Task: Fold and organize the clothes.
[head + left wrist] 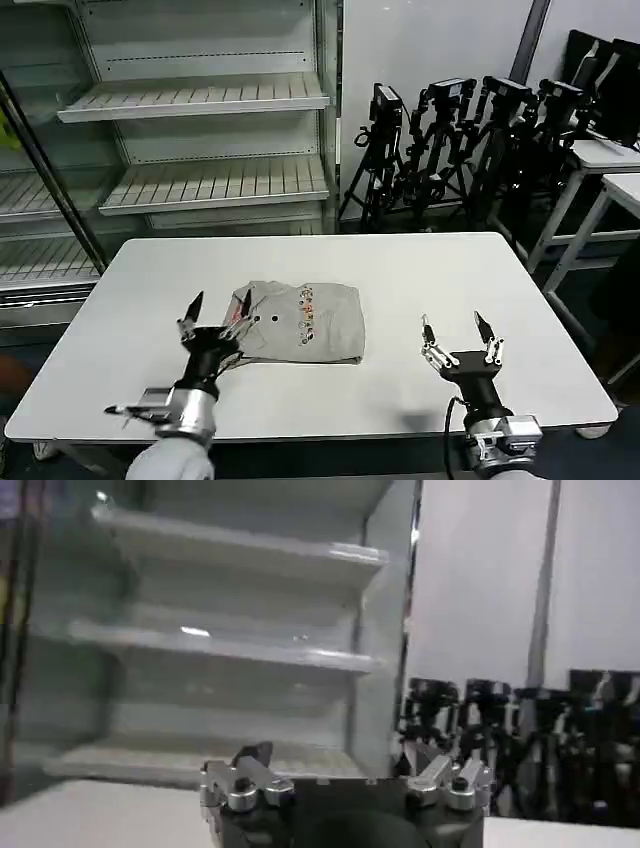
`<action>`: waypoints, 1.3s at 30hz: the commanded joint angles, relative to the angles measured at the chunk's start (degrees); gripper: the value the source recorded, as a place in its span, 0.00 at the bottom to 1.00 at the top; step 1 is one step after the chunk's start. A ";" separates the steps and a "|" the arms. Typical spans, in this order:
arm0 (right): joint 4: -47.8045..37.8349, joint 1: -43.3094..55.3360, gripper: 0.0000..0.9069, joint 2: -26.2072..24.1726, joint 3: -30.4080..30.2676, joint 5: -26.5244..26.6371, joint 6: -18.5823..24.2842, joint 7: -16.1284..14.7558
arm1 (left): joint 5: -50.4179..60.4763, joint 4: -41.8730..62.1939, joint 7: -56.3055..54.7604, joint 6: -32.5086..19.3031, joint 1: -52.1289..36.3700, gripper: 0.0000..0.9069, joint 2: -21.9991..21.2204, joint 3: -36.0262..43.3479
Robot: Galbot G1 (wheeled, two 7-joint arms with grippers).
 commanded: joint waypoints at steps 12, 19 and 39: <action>-2.23 3.38 1.00 0.75 -5.29 -0.39 1.59 0.69 | 8.76 -9.65 5.31 -2.25 12.01 1.00 -2.85 -6.11; -1.94 3.40 1.00 1.01 -6.62 -1.14 1.39 0.39 | 8.81 -12.23 6.47 -1.19 13.07 1.00 -4.33 -5.86; 0.66 2.22 1.00 1.36 -6.71 -2.40 1.94 0.40 | 8.69 -13.67 7.22 -0.40 13.18 1.00 -5.15 -5.84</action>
